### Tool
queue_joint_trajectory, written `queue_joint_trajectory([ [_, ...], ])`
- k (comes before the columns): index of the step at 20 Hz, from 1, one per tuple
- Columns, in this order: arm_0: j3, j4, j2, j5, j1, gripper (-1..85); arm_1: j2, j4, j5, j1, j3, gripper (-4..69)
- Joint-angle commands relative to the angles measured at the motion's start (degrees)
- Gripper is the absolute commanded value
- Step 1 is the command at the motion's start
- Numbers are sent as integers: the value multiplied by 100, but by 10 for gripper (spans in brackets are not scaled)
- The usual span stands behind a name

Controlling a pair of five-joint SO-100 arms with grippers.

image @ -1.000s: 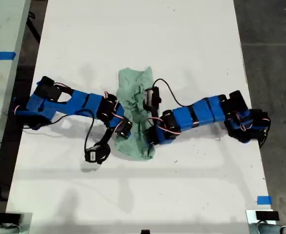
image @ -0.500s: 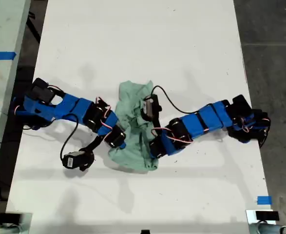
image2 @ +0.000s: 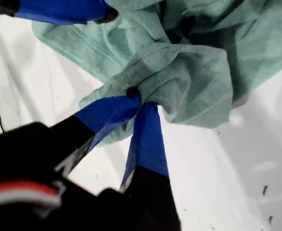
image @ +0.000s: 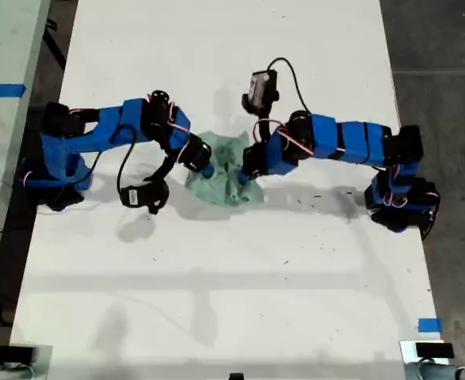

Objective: Fold tshirt

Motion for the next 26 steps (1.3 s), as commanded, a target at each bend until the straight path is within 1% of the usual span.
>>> queue_joint_trajectory([
  [1, -97, 70, 325, 527, -932, 0, 545, -35, -712, 835, 26, -21],
  [3, -79, 53, 132, 888, -1362, 0, 545, -264, -1151, 1283, 316, -21],
  [4, -79, 35, -9, 958, -1538, 0, 545, -448, -1336, 1441, 519, -21],
  [7, 26, -246, -519, 1195, -1925, 0, 545, -1336, -1661, 1828, 1397, -19],
  [8, 26, -343, -773, 1213, -2074, 6, 519, -1652, -1696, 1986, 1731, 3],
  [9, 26, -413, -1063, 1213, -2276, 103, 457, -1942, -1705, 2162, 2013, 67],
  [10, 26, -466, -1354, 1248, -2522, 211, 334, -2145, -1670, 2355, 2215, 187],
  [11, 26, -554, -1652, 1266, -2821, 256, 185, -2285, -1714, 2549, 2355, 233],
  [12, -26, -694, -1951, 1415, -3111, 302, 26, -2320, -1714, 2716, 2443, 258],
  [14, -167, -756, -2303, 1564, -3551, 320, -202, -2250, -1723, 2979, 2514, 294],
  [16, -158, -492, -1907, 1608, -3665, 314, 26, -1749, -1617, 3059, 2575, 307],
  [20, -18, 202, -334, 1573, -3498, 296, 1898, -1336, -1503, 3111, 3410, 326],
  [23, 413, 422, 686, 1494, -3138, 276, 3472, -1143, -1336, 2997, 4263, 296],
  [24, 721, 387, 1011, 1441, -2979, 272, 4025, -1116, -1248, 2927, 4632, 279],
  [26, 1705, 149, 1740, 1283, -2663, 221, 5142, -993, -967, 2812, 5467, 224],
])
